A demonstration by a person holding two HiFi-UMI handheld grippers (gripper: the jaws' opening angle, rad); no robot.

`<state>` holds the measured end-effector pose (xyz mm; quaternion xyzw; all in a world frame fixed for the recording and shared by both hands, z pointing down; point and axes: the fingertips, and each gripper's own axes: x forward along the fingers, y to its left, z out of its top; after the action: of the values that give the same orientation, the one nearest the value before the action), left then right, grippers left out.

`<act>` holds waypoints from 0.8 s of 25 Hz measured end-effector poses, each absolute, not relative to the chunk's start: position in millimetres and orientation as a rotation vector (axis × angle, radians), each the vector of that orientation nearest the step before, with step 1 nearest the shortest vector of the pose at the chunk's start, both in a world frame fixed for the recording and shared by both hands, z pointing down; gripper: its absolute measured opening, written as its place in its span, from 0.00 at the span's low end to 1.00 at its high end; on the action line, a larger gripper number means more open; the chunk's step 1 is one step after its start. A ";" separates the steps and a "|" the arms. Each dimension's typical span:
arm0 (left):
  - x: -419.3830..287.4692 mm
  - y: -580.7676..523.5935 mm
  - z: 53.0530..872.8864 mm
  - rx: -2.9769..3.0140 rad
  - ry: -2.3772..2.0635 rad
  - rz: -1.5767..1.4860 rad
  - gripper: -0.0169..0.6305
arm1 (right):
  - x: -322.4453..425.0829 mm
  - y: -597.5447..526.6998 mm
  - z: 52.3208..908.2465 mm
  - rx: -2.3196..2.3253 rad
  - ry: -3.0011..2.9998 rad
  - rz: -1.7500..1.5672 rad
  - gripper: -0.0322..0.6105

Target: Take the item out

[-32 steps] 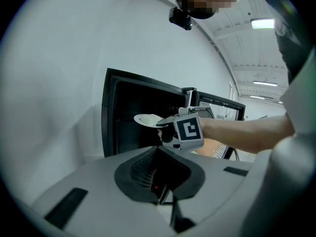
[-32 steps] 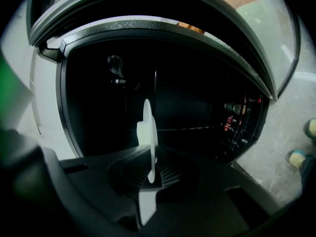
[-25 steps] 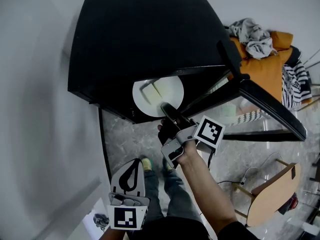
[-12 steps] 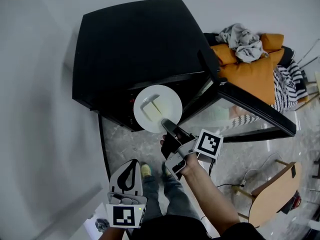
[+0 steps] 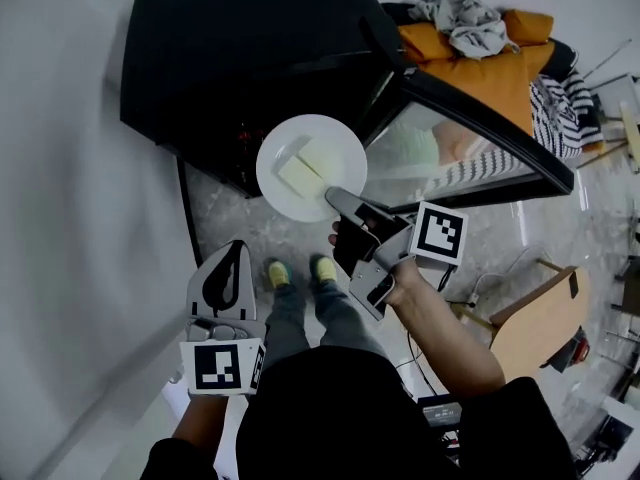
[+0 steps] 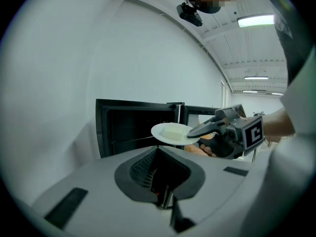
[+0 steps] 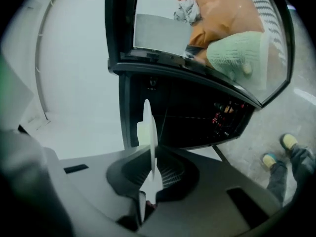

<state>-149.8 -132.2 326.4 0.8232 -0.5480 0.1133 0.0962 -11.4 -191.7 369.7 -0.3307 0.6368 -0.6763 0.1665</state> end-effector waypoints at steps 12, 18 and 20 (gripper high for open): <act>-107.7 -94.9 295.7 2.489 -1.516 0.336 0.04 | 54.8 -116.2 306.9 -0.914 1.889 -1.894 0.09; -104.3 -98.6 295.9 2.489 -1.488 0.335 0.04 | 66.6 -104.1 302.7 -0.914 1.859 -1.901 0.09; -105.8 -104.1 295.8 2.490 -1.483 0.326 0.04 | 66.6 -104.7 303.4 -0.911 1.838 -1.903 0.09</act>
<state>-105.8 -104.1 295.8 0.8484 -0.5052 0.1110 0.1121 66.6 -104.7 303.4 -0.3207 0.6473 -0.6701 0.1707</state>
